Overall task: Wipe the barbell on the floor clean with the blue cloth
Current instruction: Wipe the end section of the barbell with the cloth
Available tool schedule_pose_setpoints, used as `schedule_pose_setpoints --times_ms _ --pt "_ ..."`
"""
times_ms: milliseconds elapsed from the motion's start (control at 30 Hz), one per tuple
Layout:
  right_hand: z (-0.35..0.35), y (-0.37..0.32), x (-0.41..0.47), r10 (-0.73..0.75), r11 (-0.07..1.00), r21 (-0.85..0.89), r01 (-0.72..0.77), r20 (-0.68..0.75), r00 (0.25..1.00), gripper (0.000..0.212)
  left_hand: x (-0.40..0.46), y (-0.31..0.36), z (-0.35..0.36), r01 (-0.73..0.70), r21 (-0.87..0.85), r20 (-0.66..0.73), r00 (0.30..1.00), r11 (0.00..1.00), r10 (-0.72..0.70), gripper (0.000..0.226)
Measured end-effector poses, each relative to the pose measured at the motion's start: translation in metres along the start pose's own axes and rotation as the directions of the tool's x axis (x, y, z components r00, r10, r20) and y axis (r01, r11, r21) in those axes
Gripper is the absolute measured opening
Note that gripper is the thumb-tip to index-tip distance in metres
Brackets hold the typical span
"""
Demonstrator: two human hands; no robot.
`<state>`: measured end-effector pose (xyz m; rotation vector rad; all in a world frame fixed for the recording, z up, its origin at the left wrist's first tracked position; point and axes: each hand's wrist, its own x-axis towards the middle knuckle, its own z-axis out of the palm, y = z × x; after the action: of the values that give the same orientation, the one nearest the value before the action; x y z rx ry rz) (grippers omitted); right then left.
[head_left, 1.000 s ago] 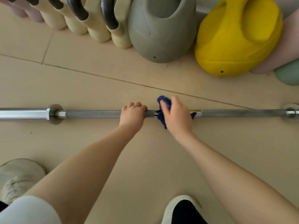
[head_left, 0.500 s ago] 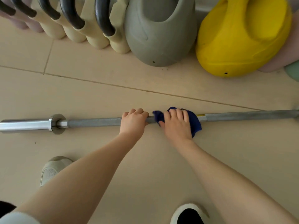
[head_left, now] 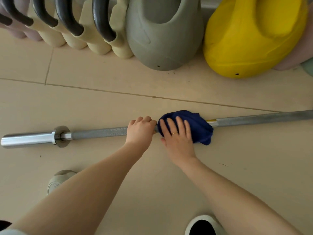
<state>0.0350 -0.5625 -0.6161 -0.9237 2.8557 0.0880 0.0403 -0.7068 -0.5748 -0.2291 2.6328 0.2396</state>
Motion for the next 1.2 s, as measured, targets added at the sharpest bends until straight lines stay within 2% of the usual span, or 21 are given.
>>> schedule_pose_setpoints --times_ms 67,133,267,400,533,600,633,667,767,833,967,1067,1133,1200 --pt "0.0 0.002 0.006 -0.105 0.994 -0.025 0.105 0.017 0.994 0.059 0.0 0.0 0.001 0.009 -0.021 -0.007 1.0 1.0 -0.01 0.025" --pt "0.001 0.027 0.008 -0.126 0.99 -0.066 0.127 0.026 0.992 0.051 0.0 0.0 0.002 0.004 -0.028 -0.006 1.0 1.0 -0.004 0.026" --pt "0.007 0.08 -0.011 0.06 0.994 -0.088 -0.06 -0.002 0.998 0.051 -0.002 0.0 0.002 -0.009 -0.014 -0.018 1.0 1.0 0.008 0.029" --pt "0.006 0.073 -0.014 0.128 0.991 -0.023 -0.129 -0.018 0.992 0.052 -0.004 0.002 0.002 0.012 -0.008 -0.033 0.999 1.0 -0.012 0.03" --pt "0.003 0.05 -0.008 -0.043 0.998 0.036 0.044 -0.014 0.999 0.053 -0.004 0.006 0.002 0.027 0.043 -0.039 0.999 0.999 -0.026 0.037" --pt "0.003 0.062 -0.006 -0.128 0.991 0.025 0.13 -0.049 0.99 0.053 -0.004 0.01 0.0 0.037 0.06 -0.033 0.999 0.997 -0.035 0.039" --pt "0.004 0.074 -0.006 -0.126 0.992 0.011 0.128 -0.077 0.989 0.051 -0.003 0.011 -0.002 0.041 0.063 -0.028 0.999 0.997 -0.039 0.039" --pt "0.005 0.086 -0.01 -0.075 0.997 0.007 0.076 -0.099 0.992 0.05 -0.002 0.011 -0.003 0.044 0.063 -0.024 0.999 0.997 -0.043 0.039" --pt "0.003 0.112 -0.027 0.264 0.962 0.095 -0.257 -0.078 0.961 0.052 -0.001 0.013 -0.005 0.055 0.067 -0.018 0.998 0.996 -0.054 0.041" --pt "0.0 0.11 -0.029 0.365 0.922 0.167 -0.349 -0.076 0.928 0.051 -0.001 0.014 -0.004 0.057 0.074 -0.02 0.998 0.996 -0.056 0.043" --pt "-0.007 0.094 -0.009 0.291 0.947 0.197 -0.256 -0.178 0.94 0.029 -0.002 0.019 -0.004 0.083 0.091 -0.006 0.997 0.992 -0.083 0.042" --pt "-0.016 0.07 -0.006 0.159 0.963 0.242 -0.118 -0.16 0.974 0.049 0.001 0.028 -0.008 0.128 0.055 0.007 0.992 0.99 -0.129 0.041" --pt "-0.02 0.058 -0.008 0.046 0.974 0.228 -0.016 -0.127 0.991 0.063 0.003 0.036 -0.009 0.088 0.03 -0.015 0.996 0.996 -0.088 0.045" --pt "-0.022 0.063 -0.01 0.02 0.981 0.195 0.001 -0.102 0.995 0.07 0.005 0.046 -0.007 0.004 0.016 -0.022 1.0 1.0 -0.003 0.046"
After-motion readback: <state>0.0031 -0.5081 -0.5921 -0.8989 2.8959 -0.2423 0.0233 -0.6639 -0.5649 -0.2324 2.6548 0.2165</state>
